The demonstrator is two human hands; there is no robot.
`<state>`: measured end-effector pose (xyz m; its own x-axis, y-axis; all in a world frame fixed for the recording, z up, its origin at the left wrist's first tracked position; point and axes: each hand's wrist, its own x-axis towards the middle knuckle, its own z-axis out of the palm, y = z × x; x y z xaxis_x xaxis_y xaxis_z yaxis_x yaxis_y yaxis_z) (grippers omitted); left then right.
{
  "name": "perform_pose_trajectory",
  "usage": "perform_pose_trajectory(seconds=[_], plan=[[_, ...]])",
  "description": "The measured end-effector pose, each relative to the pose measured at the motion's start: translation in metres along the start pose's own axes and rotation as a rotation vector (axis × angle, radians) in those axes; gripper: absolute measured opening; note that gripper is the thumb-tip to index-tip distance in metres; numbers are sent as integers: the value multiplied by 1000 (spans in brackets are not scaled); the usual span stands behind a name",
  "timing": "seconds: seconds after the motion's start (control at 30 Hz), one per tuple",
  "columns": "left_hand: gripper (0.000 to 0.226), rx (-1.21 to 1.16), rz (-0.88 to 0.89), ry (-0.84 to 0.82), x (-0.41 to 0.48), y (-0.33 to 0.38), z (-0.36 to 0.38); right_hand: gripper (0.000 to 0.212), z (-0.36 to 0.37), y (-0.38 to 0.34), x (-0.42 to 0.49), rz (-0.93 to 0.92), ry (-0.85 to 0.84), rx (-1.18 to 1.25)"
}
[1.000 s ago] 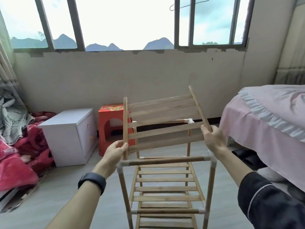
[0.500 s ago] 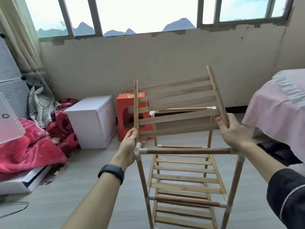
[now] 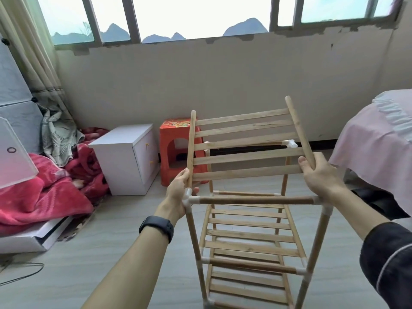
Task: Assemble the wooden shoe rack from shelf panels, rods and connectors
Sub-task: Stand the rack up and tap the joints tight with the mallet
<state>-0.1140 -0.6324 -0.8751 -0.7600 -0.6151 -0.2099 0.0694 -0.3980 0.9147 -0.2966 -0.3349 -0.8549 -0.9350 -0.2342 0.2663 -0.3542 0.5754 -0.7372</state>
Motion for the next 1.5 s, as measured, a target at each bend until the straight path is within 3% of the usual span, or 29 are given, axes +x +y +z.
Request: perform_pose_trajectory(seconds=[0.13,0.37,0.67,0.77,0.9,0.97,1.03,1.13,1.23,1.33,1.5], plan=[[39,69,-9,62,2,-3,1,30,-2,-2,-3,11,-20,-6],[34,268,145,148,4,-7,-1,32,-5,-5,-4,33,-44,-72],[48,849,225,270,6,-4,-4,35,-1,2,1,170,-96,-274],[49,928,238,290,5,-3,-3,35,-1,3,1,187,-114,-235],[40,1244,236,368,-2,2,0,35,-19,-2,-8,311,-275,103],[36,1473,346,424,-9,6,10,34,-27,-2,-20,335,-323,250],[42,1630,569,362,-17,5,32,33,-26,2,-30,320,-320,401],[53,1627,819,-50,-37,-6,88,30,-18,4,-42,312,-255,565],[59,1618,854,-385,-63,-35,141,35,-14,3,-54,368,-228,736],[54,1654,1008,-338,-80,-63,157,39,-17,2,-73,419,-293,935],[24,1409,1518,-196,-70,-68,118,17,-25,-3,-109,423,-502,1029]])
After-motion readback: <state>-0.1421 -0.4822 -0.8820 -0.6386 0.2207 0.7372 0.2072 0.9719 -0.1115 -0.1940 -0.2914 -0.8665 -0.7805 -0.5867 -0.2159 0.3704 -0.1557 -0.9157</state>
